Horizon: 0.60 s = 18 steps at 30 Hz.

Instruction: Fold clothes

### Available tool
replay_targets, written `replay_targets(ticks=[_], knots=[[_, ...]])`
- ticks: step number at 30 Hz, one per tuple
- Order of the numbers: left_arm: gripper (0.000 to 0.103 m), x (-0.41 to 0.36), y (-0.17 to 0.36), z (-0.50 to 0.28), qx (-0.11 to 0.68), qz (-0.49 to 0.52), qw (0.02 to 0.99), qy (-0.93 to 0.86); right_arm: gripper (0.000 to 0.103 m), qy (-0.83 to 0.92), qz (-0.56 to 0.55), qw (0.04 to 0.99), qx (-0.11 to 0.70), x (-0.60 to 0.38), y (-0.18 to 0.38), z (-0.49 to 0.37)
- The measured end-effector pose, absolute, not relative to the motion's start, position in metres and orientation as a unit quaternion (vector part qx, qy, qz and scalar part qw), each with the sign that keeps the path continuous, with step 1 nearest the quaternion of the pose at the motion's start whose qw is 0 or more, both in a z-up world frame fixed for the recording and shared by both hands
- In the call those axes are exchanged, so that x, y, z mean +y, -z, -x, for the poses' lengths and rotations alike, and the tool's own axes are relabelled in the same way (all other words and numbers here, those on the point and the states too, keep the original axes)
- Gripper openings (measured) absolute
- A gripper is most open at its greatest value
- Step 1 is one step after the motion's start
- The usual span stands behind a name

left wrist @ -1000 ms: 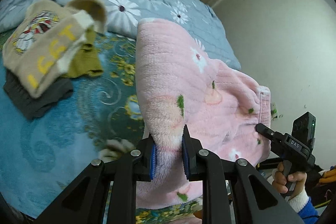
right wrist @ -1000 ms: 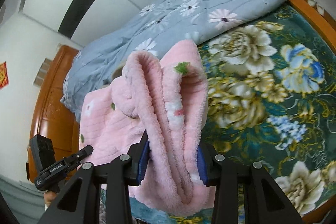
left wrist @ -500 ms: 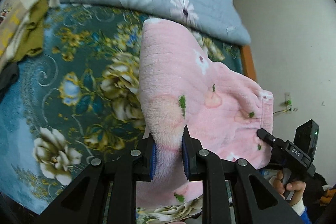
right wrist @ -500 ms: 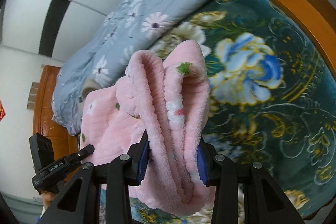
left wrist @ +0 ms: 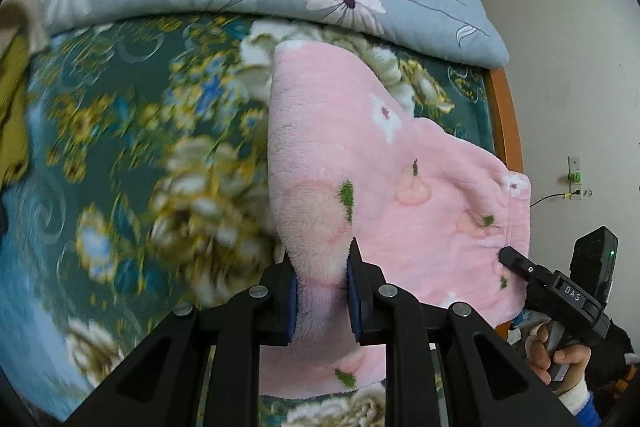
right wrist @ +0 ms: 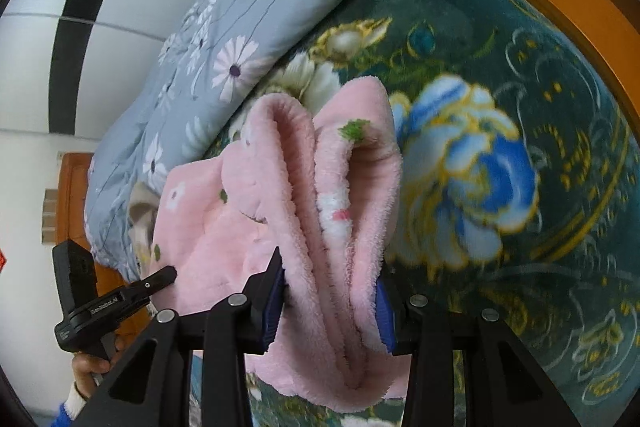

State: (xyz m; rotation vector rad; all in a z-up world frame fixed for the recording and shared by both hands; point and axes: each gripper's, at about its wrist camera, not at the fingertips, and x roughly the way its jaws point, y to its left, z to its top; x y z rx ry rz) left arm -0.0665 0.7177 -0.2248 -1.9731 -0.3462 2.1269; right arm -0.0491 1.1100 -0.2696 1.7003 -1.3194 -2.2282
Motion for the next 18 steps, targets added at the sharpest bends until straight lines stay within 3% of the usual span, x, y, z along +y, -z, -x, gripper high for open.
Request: replay_targets(ticks=[11,18], knots=[[0.024,0.742,0.31,0.149,-0.065,0.707,0.099,-0.697,0.043,0.691,-0.571,-0.032,-0.441,1.129,0.344,0.1],[0.032,0.719,0.338,0.139,-0.145,0.708,0.075,-0.687,0.048,0.678,-0.571,-0.036,-0.461,1.131,0.364,0.092]])
